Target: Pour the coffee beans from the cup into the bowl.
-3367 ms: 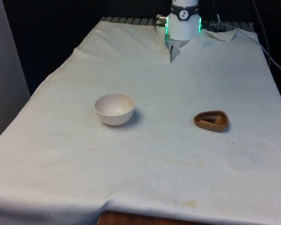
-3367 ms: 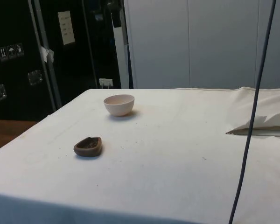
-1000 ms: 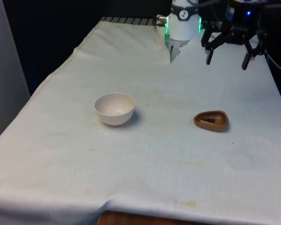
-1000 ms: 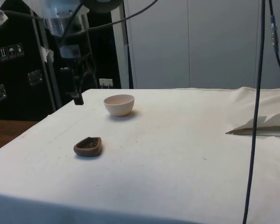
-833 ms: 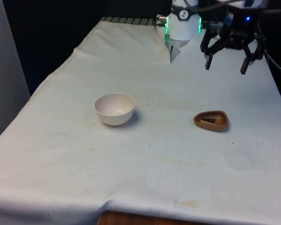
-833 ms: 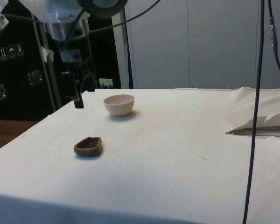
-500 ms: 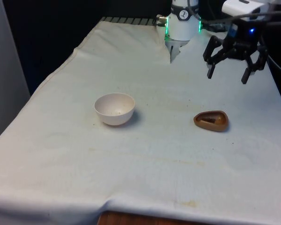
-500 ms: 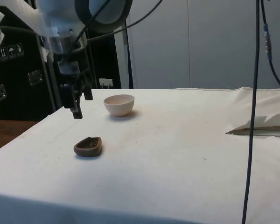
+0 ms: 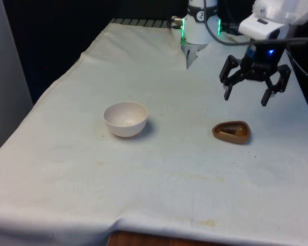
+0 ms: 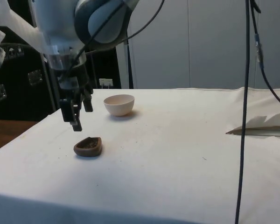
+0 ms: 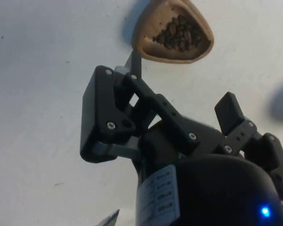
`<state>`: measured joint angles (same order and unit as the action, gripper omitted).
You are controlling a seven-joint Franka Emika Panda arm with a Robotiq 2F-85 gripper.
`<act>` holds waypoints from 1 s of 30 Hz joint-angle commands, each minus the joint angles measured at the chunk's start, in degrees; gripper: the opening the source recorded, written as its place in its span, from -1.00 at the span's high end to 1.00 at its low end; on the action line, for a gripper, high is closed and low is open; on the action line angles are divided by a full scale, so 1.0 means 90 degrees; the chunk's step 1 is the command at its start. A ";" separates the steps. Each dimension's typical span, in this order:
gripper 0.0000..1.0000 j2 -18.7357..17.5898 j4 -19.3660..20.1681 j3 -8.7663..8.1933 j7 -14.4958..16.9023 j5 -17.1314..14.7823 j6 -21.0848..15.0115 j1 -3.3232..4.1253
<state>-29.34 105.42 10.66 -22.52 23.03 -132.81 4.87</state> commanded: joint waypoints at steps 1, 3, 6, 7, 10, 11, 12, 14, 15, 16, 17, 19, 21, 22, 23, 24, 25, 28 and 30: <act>-1.00 -0.0095 -0.0038 -0.0019 -0.0057 0.0025 -0.0095 0.0013; -1.00 -0.0159 -0.0051 -0.0025 -0.0083 0.0038 -0.0140 0.0013; -1.00 -0.0210 -0.0057 -0.0032 -0.0108 0.0045 -0.0185 0.0006; -1.00 -0.0248 -0.0057 -0.0038 -0.0127 0.0051 -0.0216 0.0013; -1.00 -0.0363 -0.0064 -0.0045 -0.0204 0.0076 -0.0312 0.0032; -1.00 -0.0388 -0.0064 -0.0038 -0.0223 0.0089 -0.0337 0.0032; -1.00 -0.0407 -0.0070 -0.0038 -0.0248 0.0108 -0.0357 0.0038; -1.00 -0.0465 -0.0070 -0.0025 -0.0312 0.0153 -0.0407 0.0045; -1.00 -0.0433 -0.0051 0.0006 -0.0242 0.0108 -0.0350 0.0000; -1.00 -0.0497 -0.0076 -0.0019 -0.0337 0.0172 -0.0427 0.0045; -1.00 -0.0541 -0.0089 -0.0013 -0.0388 0.0204 -0.0452 0.0064; -1.00 -0.0592 -0.0115 0.0000 -0.0471 0.0261 -0.0452 0.0095; -1.00 -0.0637 -0.0140 0.0025 -0.0560 0.0337 -0.0439 0.0108; -1.00 -0.0675 -0.0178 0.0064 -0.0649 0.0420 -0.0414 0.0121; -1.00 -0.0656 -0.0146 0.0102 -0.0605 0.0401 -0.0420 0.0064; -1.00 -0.0694 -0.0191 0.0076 -0.0688 0.0458 -0.0401 0.0121; -1.00 -0.0719 -0.0210 0.0089 -0.0726 0.0497 -0.0395 0.0121; -1.00 -0.0789 -0.0261 0.0121 -0.0809 0.0567 -0.0388 0.0127; -1.00 -0.0840 -0.0293 0.0140 -0.0847 0.0605 -0.0395 0.0127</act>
<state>-36.67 103.08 12.15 -29.74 28.30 -136.48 5.67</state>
